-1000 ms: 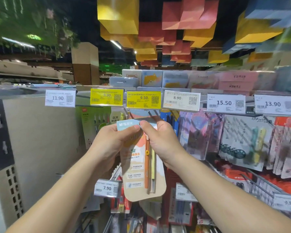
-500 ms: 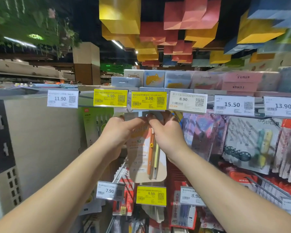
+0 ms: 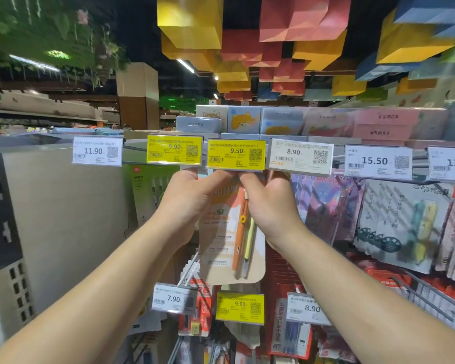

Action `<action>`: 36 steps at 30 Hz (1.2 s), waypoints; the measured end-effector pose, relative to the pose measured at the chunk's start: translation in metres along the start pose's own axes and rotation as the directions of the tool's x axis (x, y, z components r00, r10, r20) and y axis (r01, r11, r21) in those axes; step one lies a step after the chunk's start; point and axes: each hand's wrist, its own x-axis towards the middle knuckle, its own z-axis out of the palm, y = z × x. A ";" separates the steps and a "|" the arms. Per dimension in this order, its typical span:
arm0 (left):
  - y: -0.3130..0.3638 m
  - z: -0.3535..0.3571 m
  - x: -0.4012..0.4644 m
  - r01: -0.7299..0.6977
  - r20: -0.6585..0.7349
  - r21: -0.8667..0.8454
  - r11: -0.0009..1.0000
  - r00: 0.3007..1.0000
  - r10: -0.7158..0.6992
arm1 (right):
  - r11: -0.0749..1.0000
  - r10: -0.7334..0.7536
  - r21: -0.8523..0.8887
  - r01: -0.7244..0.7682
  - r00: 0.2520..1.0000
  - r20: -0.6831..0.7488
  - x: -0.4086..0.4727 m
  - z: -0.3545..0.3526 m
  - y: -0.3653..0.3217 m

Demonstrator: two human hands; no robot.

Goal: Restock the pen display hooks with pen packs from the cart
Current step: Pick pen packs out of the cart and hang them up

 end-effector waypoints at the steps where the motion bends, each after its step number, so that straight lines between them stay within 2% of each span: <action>1: 0.001 0.001 0.000 -0.012 -0.002 -0.009 1.000 1.000 0.012 | 1.000 0.019 -0.006 -0.019 1.000 -0.002 0.001 0.001 0.000; 6: -0.001 0.001 0.002 -0.034 -0.010 -0.021 0.999 0.999 0.034 | 0.997 0.081 0.006 -0.081 0.997 0.000 0.002 0.002 -0.002; 12: -0.005 0.005 0.003 0.069 -0.059 0.003 0.998 0.996 -0.069 | 0.979 0.201 -0.020 -0.202 0.979 -0.008 0.006 -0.006 0.008; 19: -0.026 -0.008 -0.001 0.029 -0.161 0.077 0.997 0.987 -0.016 | 0.975 0.222 -0.025 -0.223 0.975 -0.028 0.013 -0.008 0.011; 25: -0.045 -0.027 -0.014 0.055 -0.257 -0.064 0.996 0.964 -0.070 | 0.952 0.205 -0.218 -0.216 0.976 -0.073 0.026 0.001 0.027; 30: -0.055 -0.038 -0.027 0.097 -0.297 -0.109 0.989 0.947 -0.125 | 0.960 0.164 -0.204 -0.194 0.974 -0.153 0.033 0.011 0.043; 36: -0.060 -0.042 -0.041 0.145 -0.283 -0.108 0.984 0.944 -0.170 | 0.957 0.180 -0.188 -0.219 0.962 -0.208 0.039 0.018 0.043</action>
